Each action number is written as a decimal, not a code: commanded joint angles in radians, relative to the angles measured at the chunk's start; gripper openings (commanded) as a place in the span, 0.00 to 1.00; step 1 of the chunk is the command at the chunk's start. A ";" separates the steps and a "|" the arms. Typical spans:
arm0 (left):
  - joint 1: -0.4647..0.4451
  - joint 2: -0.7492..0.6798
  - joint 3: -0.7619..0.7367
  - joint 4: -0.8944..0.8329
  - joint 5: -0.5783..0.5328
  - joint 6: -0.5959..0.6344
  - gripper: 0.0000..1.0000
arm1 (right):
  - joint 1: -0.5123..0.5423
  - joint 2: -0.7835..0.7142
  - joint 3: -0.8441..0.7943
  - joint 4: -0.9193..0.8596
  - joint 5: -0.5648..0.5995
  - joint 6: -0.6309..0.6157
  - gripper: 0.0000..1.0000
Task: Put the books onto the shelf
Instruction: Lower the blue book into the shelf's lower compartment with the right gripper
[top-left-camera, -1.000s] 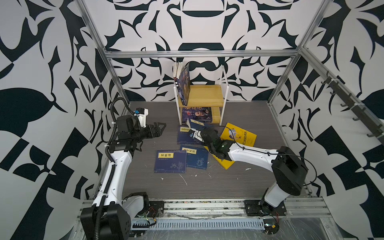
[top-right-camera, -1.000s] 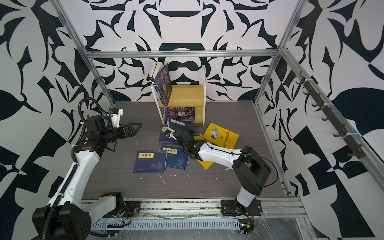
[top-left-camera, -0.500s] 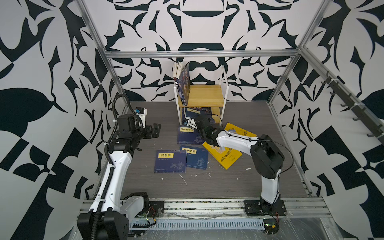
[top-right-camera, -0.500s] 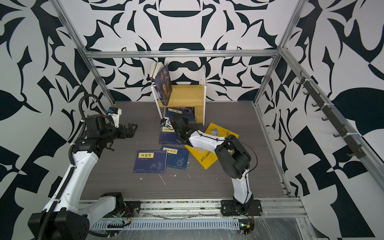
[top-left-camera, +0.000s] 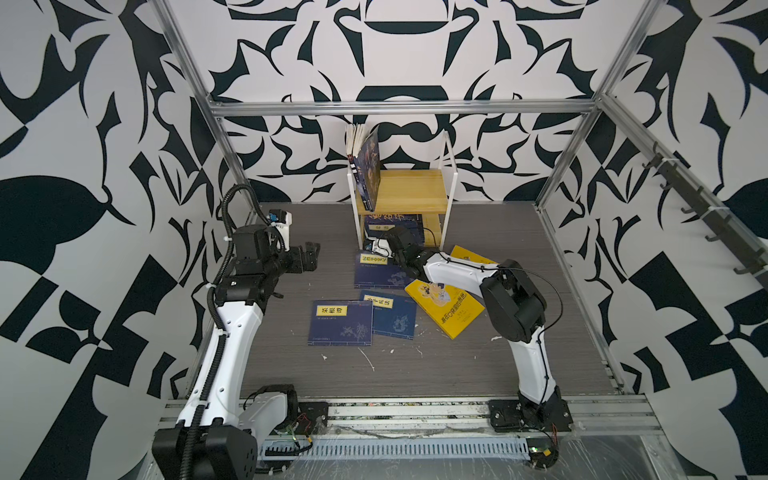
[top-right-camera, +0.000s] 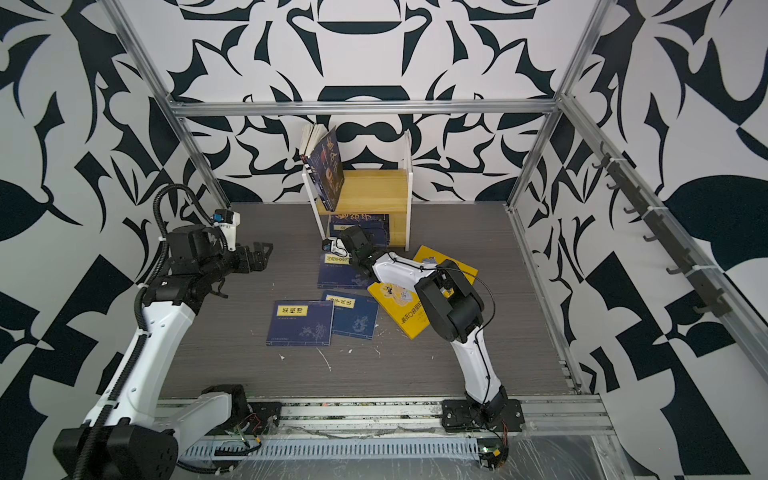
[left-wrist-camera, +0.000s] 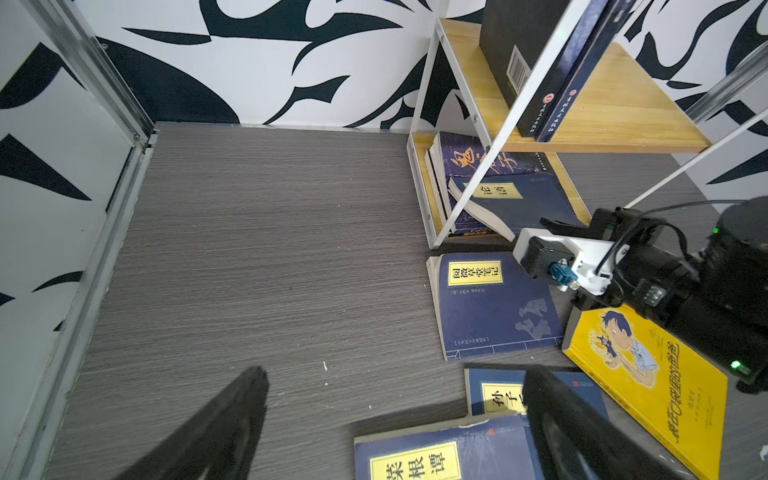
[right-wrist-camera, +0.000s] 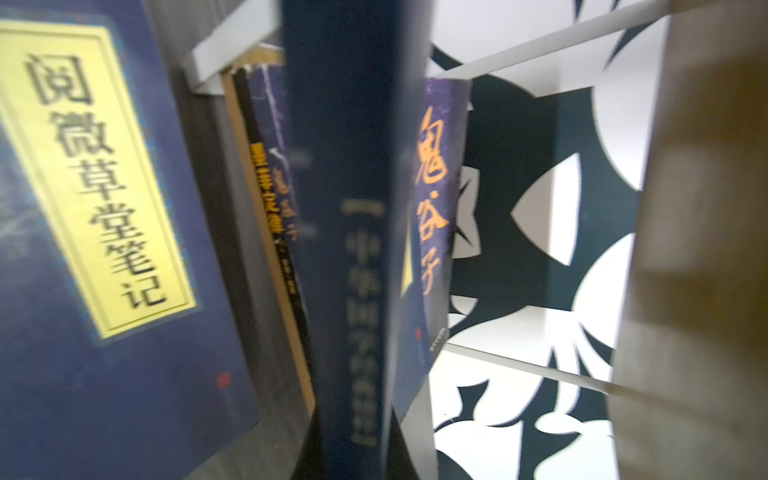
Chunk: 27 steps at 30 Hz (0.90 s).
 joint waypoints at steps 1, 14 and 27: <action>-0.001 0.006 -0.004 0.005 -0.002 -0.004 1.00 | -0.009 -0.004 0.073 -0.119 -0.087 0.072 0.03; 0.000 0.004 -0.010 0.007 0.016 -0.002 1.00 | -0.021 0.062 0.204 -0.272 -0.140 0.090 0.31; 0.003 0.003 -0.016 0.009 0.020 -0.002 1.00 | -0.041 0.142 0.354 -0.369 -0.146 0.093 0.08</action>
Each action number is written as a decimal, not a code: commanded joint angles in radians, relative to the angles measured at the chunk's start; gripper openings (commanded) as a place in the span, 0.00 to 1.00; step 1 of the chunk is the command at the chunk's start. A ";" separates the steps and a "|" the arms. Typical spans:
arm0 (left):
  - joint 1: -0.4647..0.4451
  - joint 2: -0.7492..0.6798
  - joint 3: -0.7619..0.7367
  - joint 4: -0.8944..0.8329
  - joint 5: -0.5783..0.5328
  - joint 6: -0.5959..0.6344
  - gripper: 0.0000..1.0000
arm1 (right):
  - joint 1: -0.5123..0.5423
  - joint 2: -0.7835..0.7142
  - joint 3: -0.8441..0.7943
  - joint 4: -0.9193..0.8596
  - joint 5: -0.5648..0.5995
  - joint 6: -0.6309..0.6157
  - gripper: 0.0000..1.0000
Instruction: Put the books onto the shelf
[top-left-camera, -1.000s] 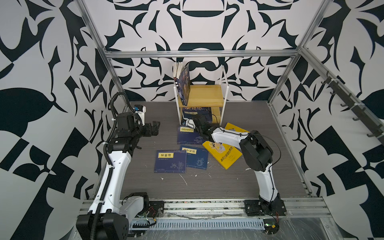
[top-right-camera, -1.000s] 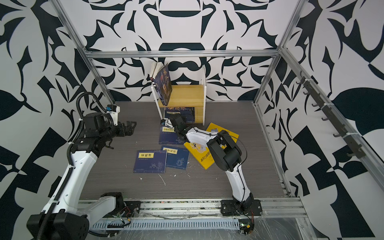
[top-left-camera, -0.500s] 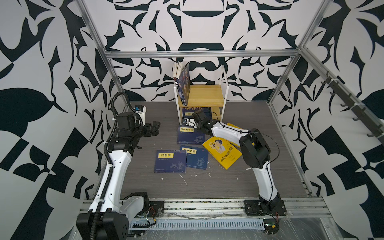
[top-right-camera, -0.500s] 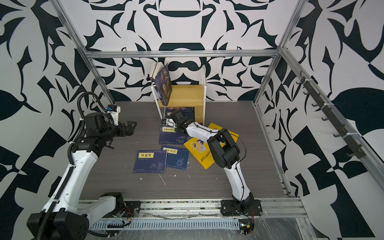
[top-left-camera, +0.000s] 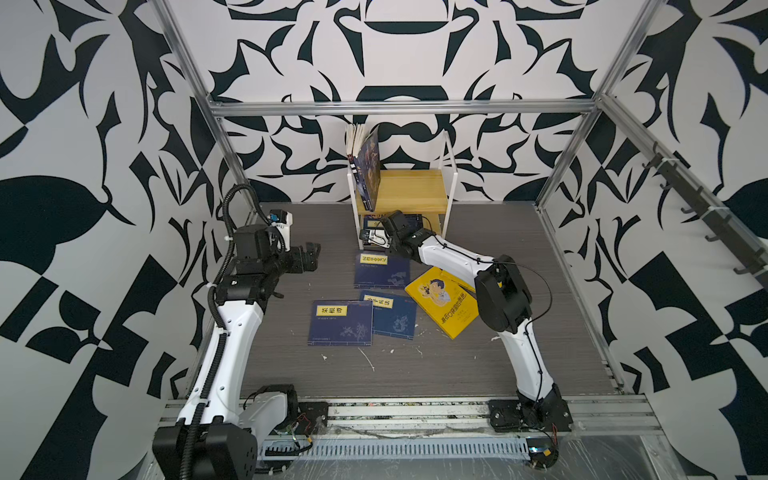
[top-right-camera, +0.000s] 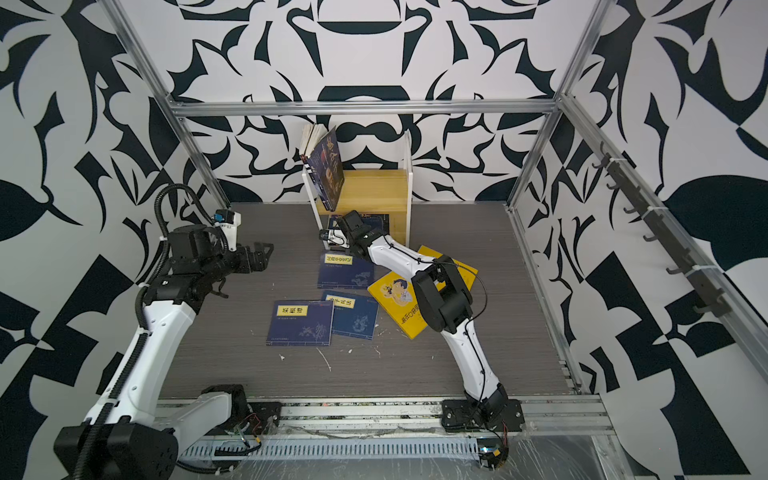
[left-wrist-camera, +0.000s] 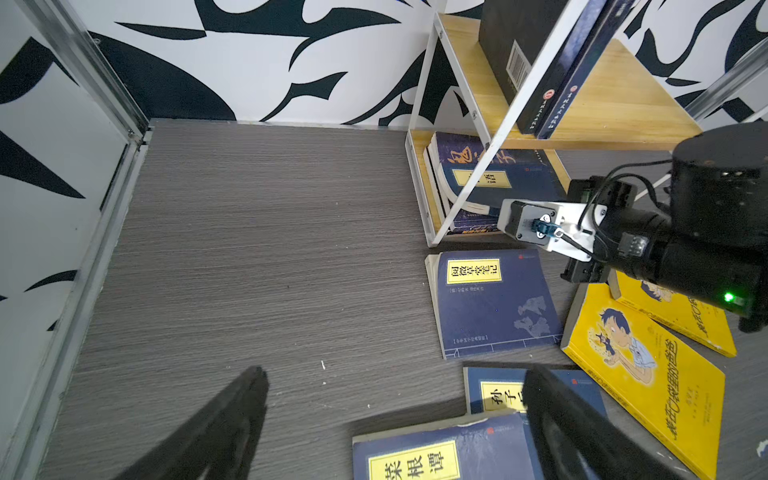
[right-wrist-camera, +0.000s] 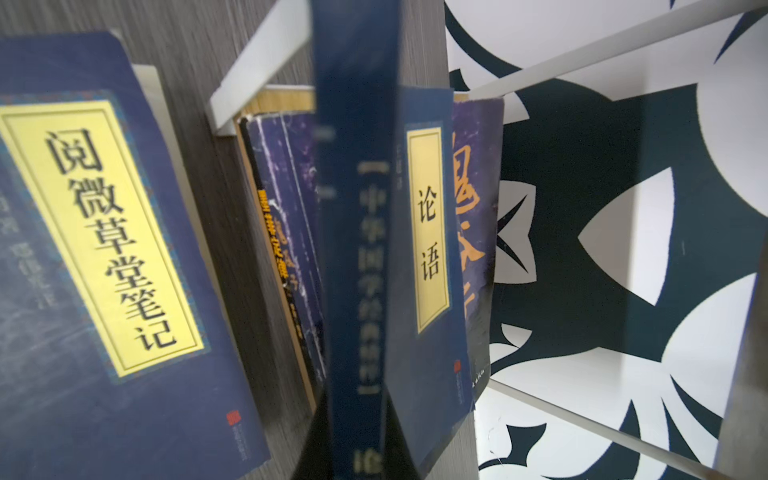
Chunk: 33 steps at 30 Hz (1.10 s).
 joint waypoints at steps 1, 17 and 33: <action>0.004 -0.002 -0.013 0.008 0.010 -0.002 1.00 | -0.005 0.005 0.037 -0.062 -0.030 0.018 0.11; 0.013 0.003 -0.019 0.013 0.032 -0.015 1.00 | -0.007 -0.048 0.021 -0.171 -0.179 0.063 0.31; 0.013 0.007 -0.023 0.016 0.037 -0.017 0.99 | -0.025 -0.004 0.086 -0.088 -0.067 0.063 0.37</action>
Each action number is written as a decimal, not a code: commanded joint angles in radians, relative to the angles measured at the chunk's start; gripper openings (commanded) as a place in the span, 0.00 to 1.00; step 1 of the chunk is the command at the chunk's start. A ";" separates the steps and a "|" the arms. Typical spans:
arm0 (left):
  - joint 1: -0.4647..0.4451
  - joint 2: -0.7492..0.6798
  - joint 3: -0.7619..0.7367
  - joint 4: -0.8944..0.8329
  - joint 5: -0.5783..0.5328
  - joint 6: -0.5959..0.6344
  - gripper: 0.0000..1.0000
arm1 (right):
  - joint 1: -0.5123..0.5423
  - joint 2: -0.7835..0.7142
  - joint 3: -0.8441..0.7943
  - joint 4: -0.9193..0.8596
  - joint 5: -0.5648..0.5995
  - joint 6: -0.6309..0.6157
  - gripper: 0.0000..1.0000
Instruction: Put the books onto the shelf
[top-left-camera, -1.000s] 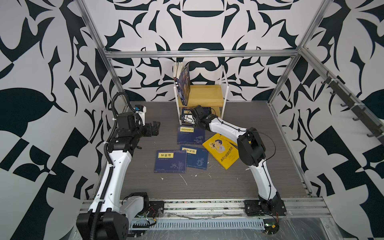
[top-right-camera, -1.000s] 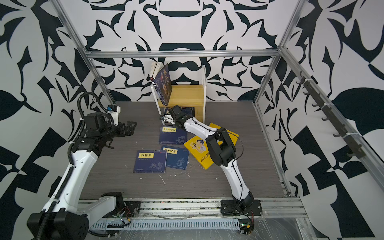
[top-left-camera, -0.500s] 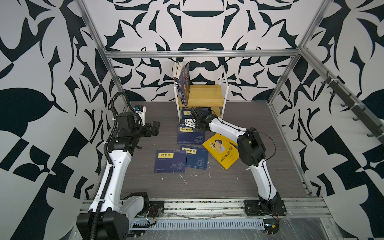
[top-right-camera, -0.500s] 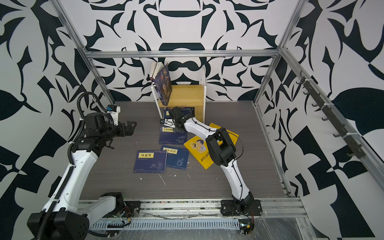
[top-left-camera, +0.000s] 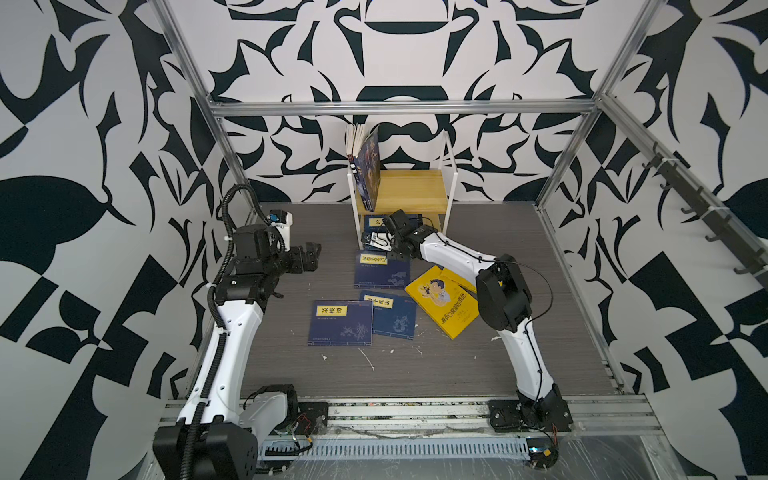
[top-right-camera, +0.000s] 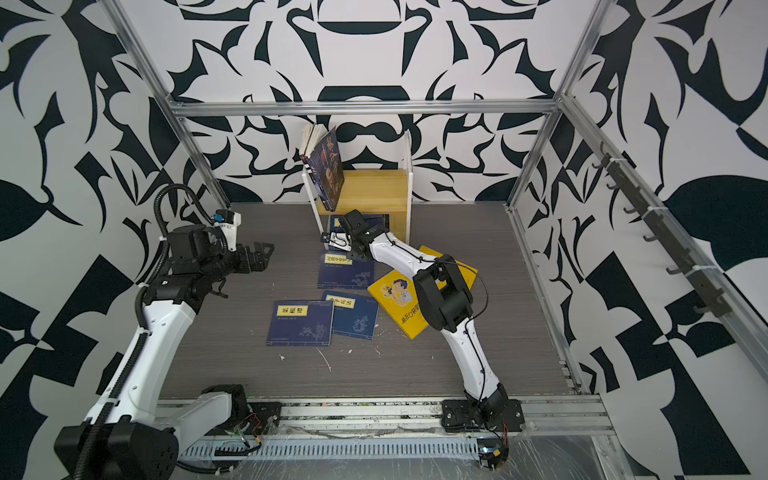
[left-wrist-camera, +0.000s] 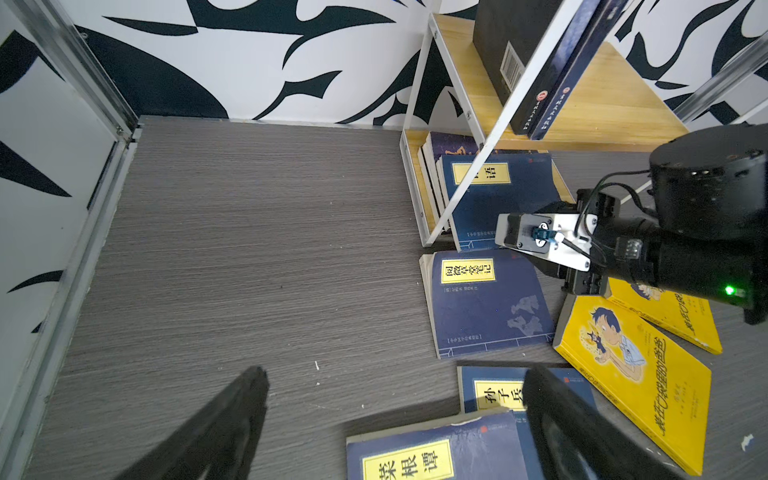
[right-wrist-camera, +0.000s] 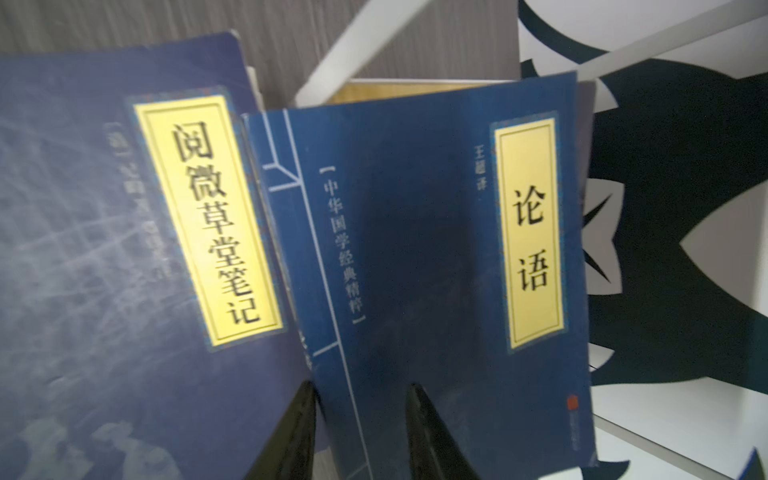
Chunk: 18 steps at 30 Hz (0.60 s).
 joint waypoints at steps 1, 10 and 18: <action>0.006 0.007 -0.022 0.016 0.015 -0.010 1.00 | -0.008 -0.008 0.050 0.051 0.044 0.000 0.38; 0.007 0.005 -0.024 0.018 0.018 -0.012 0.99 | -0.013 -0.008 0.049 0.046 0.039 -0.023 0.42; 0.008 0.004 -0.026 0.018 0.020 -0.015 0.99 | -0.019 0.021 0.075 0.060 0.038 -0.025 0.42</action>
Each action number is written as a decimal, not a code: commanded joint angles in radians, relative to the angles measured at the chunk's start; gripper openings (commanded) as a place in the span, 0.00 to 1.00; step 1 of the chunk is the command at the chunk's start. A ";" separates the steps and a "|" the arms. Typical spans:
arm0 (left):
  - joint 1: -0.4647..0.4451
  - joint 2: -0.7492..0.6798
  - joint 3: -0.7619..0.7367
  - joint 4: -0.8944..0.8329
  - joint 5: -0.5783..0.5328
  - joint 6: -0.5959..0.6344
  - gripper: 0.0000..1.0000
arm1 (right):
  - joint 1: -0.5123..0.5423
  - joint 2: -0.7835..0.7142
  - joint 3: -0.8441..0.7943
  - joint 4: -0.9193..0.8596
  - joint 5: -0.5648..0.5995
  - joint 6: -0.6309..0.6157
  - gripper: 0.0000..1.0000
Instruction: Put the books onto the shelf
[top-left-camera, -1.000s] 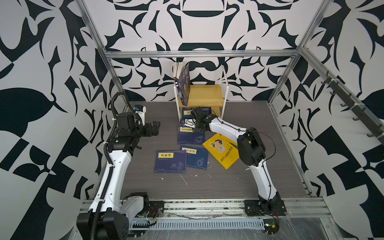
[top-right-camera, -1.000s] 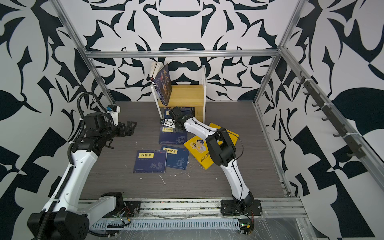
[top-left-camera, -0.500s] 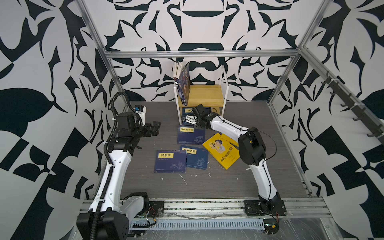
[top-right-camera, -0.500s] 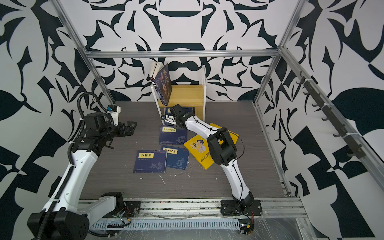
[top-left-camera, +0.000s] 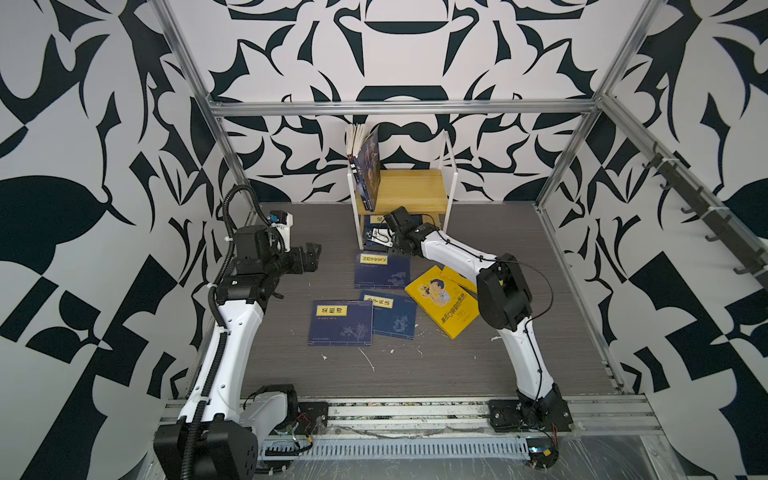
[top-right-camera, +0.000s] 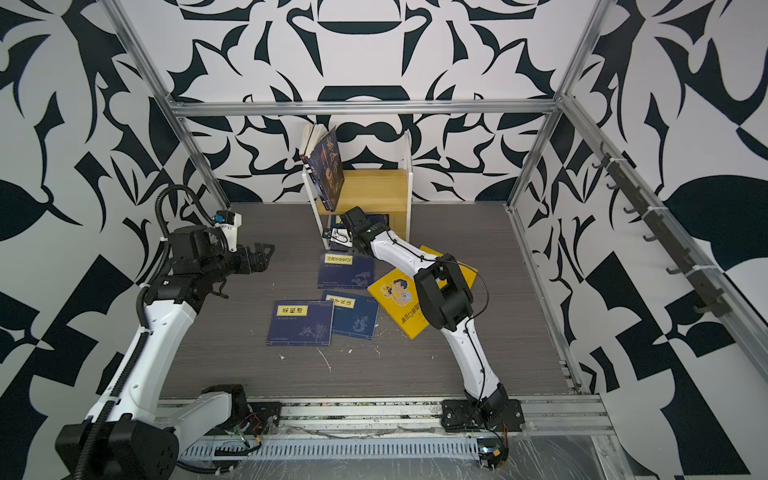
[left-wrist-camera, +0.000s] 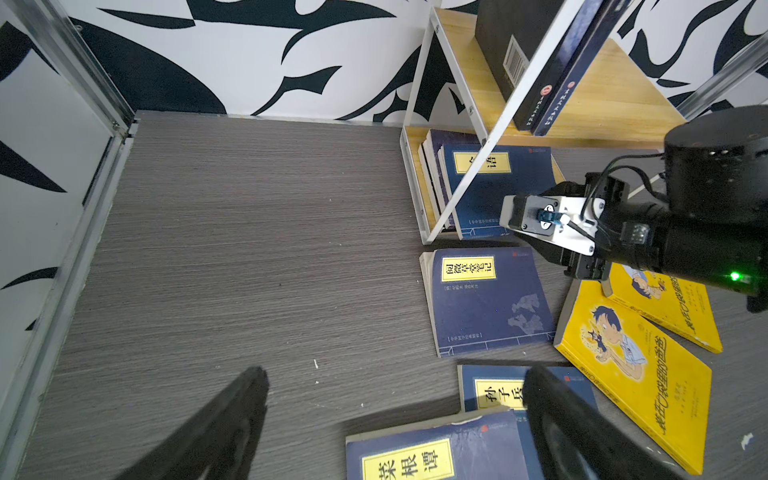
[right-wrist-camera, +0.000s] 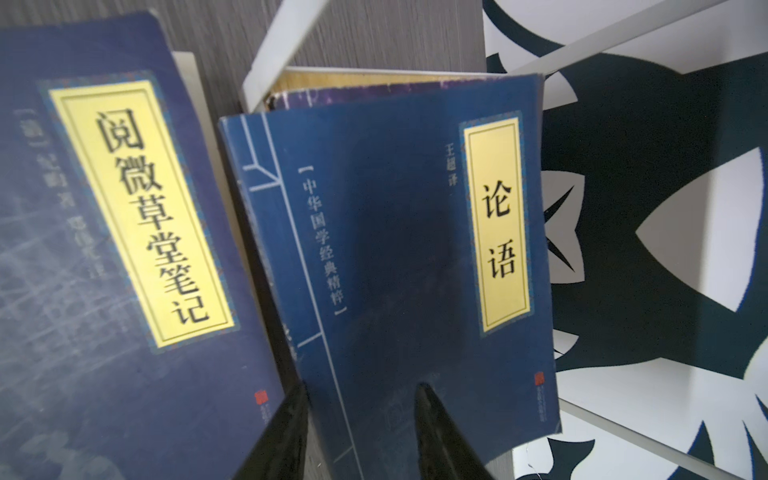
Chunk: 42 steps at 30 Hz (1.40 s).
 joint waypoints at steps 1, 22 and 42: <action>0.004 -0.001 -0.009 0.013 0.017 -0.013 0.99 | -0.010 0.007 0.051 0.040 0.011 -0.003 0.42; 0.009 0.001 -0.009 0.010 0.024 -0.018 0.99 | -0.058 -0.183 -0.154 0.052 -0.068 0.001 0.59; 0.013 0.006 -0.007 0.008 0.029 -0.020 1.00 | -0.130 -0.150 -0.209 0.150 -0.040 0.001 0.57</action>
